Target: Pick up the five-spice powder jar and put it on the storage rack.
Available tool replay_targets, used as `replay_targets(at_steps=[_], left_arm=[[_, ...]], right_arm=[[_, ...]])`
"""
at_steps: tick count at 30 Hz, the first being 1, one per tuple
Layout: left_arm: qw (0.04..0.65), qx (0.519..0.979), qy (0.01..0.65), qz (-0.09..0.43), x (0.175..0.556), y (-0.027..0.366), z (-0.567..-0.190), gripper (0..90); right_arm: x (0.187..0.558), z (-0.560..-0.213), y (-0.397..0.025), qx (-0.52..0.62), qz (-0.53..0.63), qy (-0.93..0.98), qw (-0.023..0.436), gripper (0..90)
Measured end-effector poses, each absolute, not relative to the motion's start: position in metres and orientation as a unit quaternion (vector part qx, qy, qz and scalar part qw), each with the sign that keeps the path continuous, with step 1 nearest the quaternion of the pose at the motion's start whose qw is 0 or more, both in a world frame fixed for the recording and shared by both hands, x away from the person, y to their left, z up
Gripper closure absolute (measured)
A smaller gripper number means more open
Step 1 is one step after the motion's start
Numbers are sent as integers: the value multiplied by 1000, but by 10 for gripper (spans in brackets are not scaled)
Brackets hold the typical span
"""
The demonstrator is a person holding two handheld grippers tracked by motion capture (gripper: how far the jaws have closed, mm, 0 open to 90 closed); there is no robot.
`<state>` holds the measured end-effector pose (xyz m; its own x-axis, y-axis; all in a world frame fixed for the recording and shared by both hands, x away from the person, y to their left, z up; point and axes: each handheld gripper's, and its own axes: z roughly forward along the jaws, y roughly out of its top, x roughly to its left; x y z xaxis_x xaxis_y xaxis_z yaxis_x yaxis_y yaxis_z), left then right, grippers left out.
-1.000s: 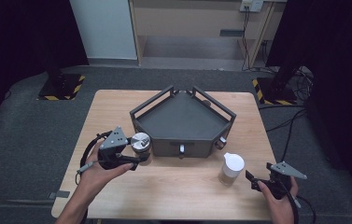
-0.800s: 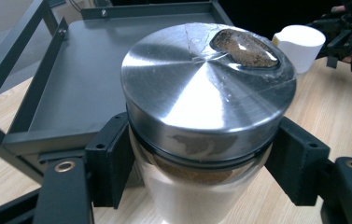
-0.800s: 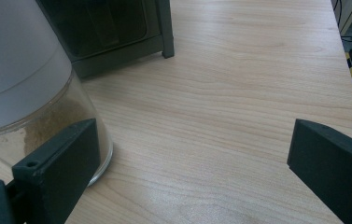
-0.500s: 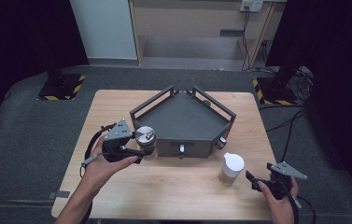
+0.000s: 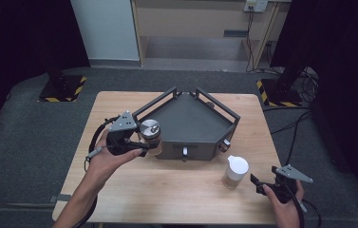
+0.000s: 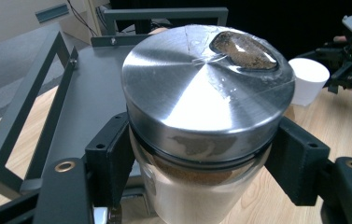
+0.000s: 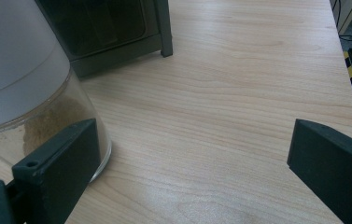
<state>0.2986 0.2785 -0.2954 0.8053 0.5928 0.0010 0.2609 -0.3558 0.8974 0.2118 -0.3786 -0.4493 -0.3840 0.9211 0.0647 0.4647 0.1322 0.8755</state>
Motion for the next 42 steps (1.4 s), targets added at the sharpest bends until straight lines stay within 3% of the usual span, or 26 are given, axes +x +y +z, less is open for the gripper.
replay_targets(at_steps=[42], left_arm=[[493, 803, 276, 191, 354, 239, -291, 295]], right_arm=[[212, -449, -376, 488, 434, 712, 258, 32]])
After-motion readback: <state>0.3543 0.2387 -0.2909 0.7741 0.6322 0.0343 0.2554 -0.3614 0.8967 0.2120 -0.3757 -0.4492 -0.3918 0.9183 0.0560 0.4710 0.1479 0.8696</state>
